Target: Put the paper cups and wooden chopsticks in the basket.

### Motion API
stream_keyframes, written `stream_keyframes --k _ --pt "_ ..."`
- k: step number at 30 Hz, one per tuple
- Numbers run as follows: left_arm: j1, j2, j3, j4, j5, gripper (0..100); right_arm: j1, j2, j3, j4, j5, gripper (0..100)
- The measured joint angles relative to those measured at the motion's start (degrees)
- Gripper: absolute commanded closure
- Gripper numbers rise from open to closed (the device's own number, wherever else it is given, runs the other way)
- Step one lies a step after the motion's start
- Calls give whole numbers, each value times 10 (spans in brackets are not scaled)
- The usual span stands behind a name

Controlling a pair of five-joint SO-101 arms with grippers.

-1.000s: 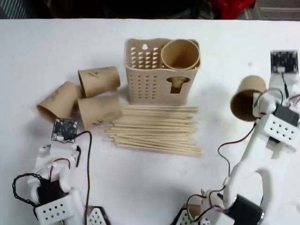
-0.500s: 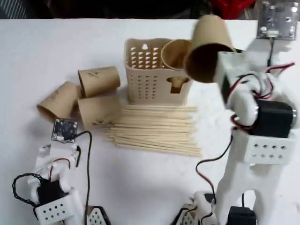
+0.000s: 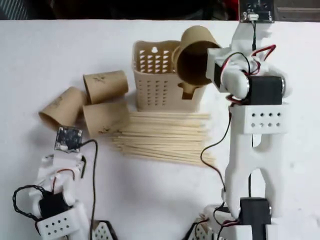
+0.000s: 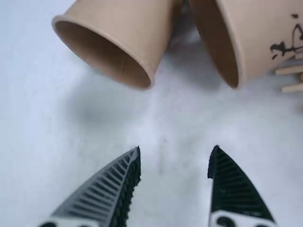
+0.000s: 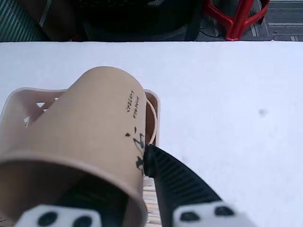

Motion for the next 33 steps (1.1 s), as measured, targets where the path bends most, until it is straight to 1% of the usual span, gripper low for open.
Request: stream_keyframes --k 10,12,17,22,27,33 --pt "0 0 0 0 0 762 -8 6 0 34 -3 978" --pt "0 0 0 0 0 762 -6 6 0 34 -3 945" --pt "0 0 0 0 0 762 -8 6 0 35 -3 810" --pt "0 0 0 0 0 762 -6 6 0 34 -3 732" --pt "0 0 0 0 0 762 -7 6 0 -24 -3 722" --pt "0 0 0 0 0 762 -55 6 0 -48 -4 722"
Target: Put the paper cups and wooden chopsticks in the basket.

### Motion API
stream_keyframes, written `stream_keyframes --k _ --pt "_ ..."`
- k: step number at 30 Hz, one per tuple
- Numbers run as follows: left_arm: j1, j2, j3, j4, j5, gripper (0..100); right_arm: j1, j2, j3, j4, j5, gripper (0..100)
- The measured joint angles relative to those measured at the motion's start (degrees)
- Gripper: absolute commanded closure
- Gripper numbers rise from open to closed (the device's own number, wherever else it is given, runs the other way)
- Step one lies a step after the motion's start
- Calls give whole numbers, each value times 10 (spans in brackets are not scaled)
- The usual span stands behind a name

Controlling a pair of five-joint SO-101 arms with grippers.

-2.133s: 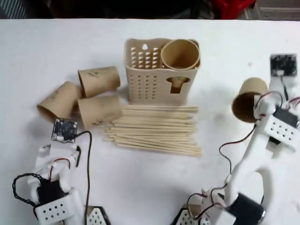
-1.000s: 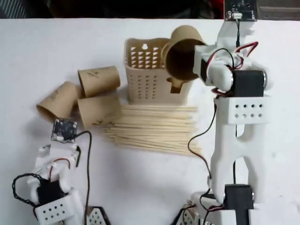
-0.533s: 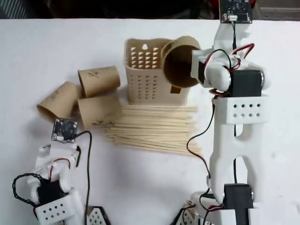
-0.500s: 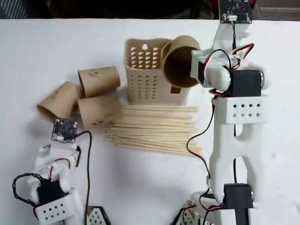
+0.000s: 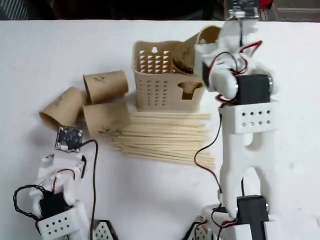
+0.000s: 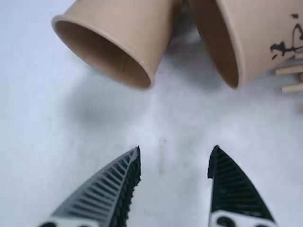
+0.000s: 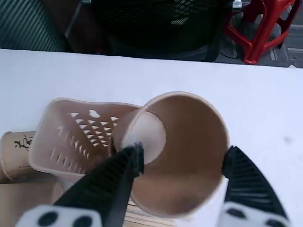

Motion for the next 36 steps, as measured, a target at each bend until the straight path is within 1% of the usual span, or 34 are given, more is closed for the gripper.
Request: stream_keyframes --k 6,14,21,25,31,36 --pt "0 0 0 0 0 762 -33 0 0 -52 0 722" --pt "0 0 0 0 0 762 -40 29 0 -114 -1 722" --pt "0 0 0 0 0 762 -46 45 1 -116 -1 722" --pt "0 0 0 0 0 762 -72 60 0 -123 -1 722" --pt "0 0 0 0 0 762 -112 132 1 -153 -1 722" --pt "0 0 0 0 0 762 -111 147 1 -157 -1 722"
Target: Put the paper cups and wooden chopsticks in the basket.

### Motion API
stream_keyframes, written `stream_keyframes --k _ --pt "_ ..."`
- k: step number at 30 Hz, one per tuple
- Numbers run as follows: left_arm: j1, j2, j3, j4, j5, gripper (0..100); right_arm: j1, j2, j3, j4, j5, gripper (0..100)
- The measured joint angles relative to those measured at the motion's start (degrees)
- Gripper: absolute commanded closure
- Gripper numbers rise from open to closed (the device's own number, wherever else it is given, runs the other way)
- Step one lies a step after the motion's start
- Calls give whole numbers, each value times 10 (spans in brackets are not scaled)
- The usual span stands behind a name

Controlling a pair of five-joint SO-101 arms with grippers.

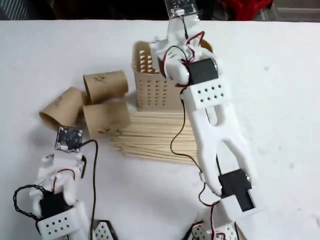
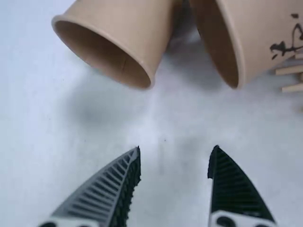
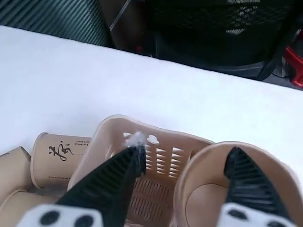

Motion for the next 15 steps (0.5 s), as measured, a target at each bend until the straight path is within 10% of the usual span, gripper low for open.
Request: stream_keyframes --k 15 --pt "0 0 0 0 0 762 100 -111 -1 194 136 722"
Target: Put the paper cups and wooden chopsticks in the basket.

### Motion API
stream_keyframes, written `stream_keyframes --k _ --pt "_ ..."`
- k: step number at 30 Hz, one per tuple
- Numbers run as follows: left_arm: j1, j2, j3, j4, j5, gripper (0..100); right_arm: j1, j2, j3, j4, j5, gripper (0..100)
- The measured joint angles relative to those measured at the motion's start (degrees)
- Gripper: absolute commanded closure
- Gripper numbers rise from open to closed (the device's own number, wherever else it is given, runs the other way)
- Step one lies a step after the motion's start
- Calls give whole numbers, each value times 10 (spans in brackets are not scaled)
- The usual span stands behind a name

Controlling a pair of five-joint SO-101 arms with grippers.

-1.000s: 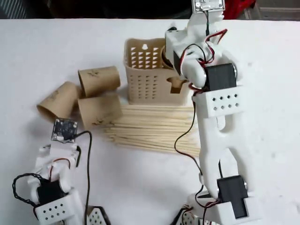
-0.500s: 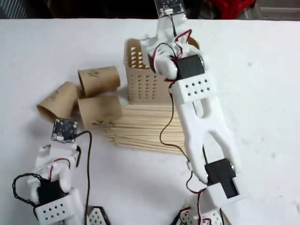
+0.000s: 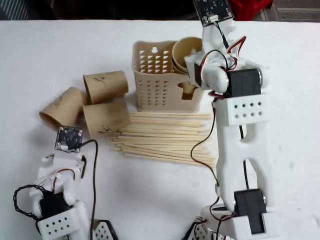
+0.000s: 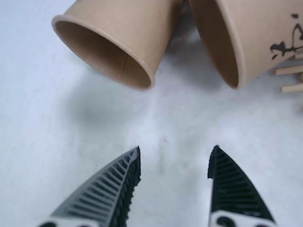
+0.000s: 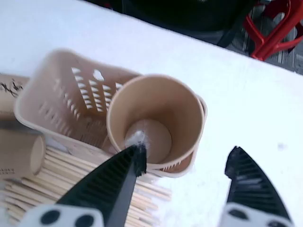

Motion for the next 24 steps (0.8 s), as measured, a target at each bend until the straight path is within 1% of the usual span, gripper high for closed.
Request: stream_keyframes --k 8,15,24 --pt "0 0 0 0 0 762 45 97 0 -11 7 721" --pt "0 0 0 0 0 762 52 185 0 -19 11 721" --pt "0 0 0 0 0 762 53 192 -6 -55 11 720"
